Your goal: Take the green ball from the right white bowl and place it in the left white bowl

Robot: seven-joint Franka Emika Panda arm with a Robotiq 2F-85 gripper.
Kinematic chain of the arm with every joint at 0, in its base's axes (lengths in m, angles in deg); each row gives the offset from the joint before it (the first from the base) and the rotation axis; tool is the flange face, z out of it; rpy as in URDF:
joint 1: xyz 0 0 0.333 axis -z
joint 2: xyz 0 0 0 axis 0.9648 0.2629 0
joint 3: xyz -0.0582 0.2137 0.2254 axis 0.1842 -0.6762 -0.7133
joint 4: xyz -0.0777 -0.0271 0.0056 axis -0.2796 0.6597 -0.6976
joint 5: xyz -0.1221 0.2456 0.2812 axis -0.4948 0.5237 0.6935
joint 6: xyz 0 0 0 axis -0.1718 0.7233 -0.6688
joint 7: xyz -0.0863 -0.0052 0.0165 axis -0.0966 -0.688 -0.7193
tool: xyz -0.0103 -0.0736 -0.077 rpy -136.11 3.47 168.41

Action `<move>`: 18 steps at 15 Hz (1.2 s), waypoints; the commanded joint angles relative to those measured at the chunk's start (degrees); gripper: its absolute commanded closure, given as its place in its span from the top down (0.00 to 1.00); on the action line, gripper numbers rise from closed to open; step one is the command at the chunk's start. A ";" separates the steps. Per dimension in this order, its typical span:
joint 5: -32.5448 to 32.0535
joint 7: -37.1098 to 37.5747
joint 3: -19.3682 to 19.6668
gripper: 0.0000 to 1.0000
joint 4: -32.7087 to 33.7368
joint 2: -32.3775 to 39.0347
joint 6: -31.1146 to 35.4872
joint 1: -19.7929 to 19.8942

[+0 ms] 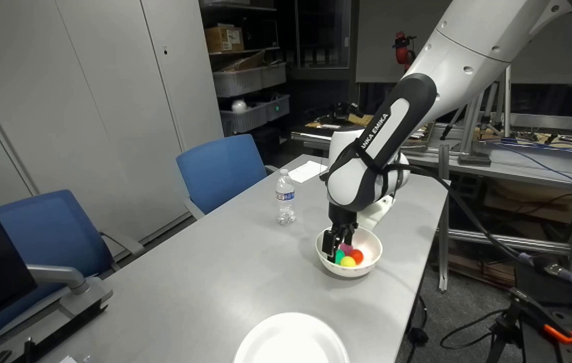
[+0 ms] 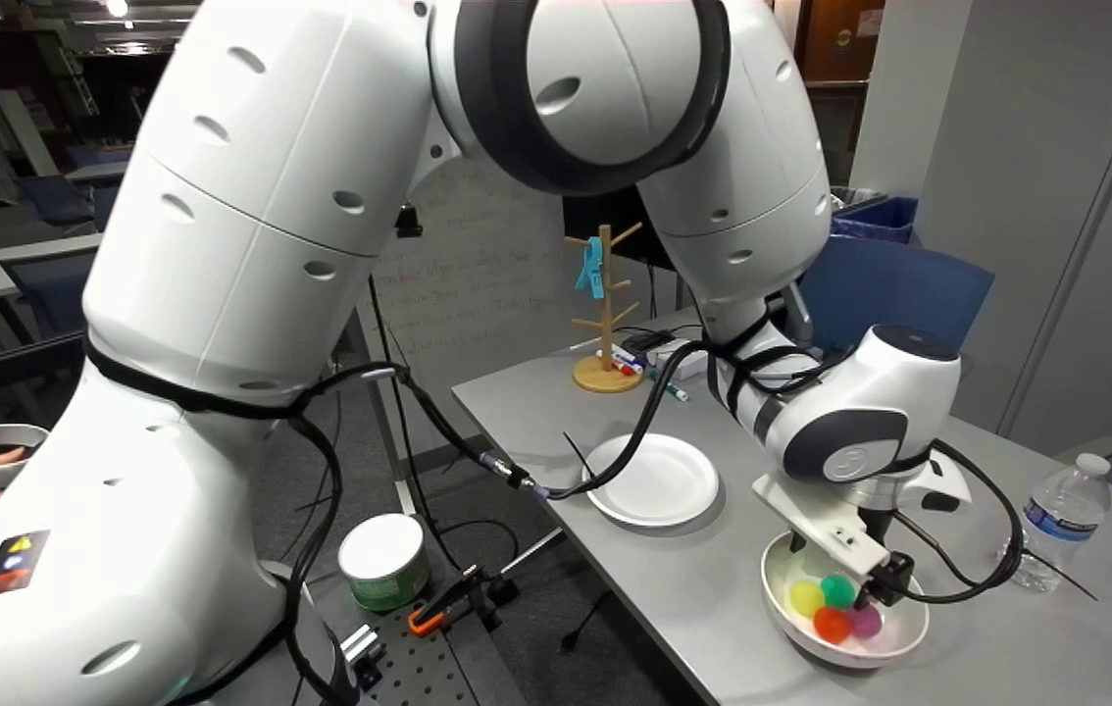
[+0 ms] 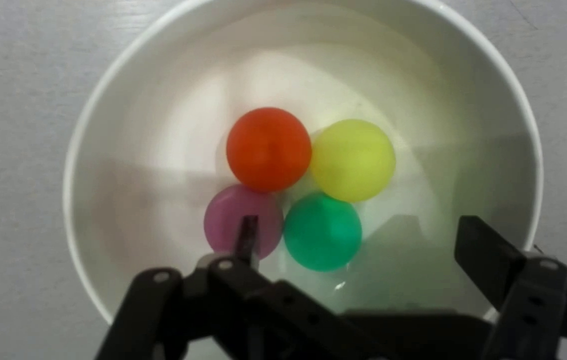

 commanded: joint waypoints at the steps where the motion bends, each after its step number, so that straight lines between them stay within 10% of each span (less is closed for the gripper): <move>1: -1.26 -0.96 -0.54 1.00 3.50 2.42 -0.81 0.56; 18: -5.11 1.05 2.64 1.00 5.60 5.22 -0.25 0.19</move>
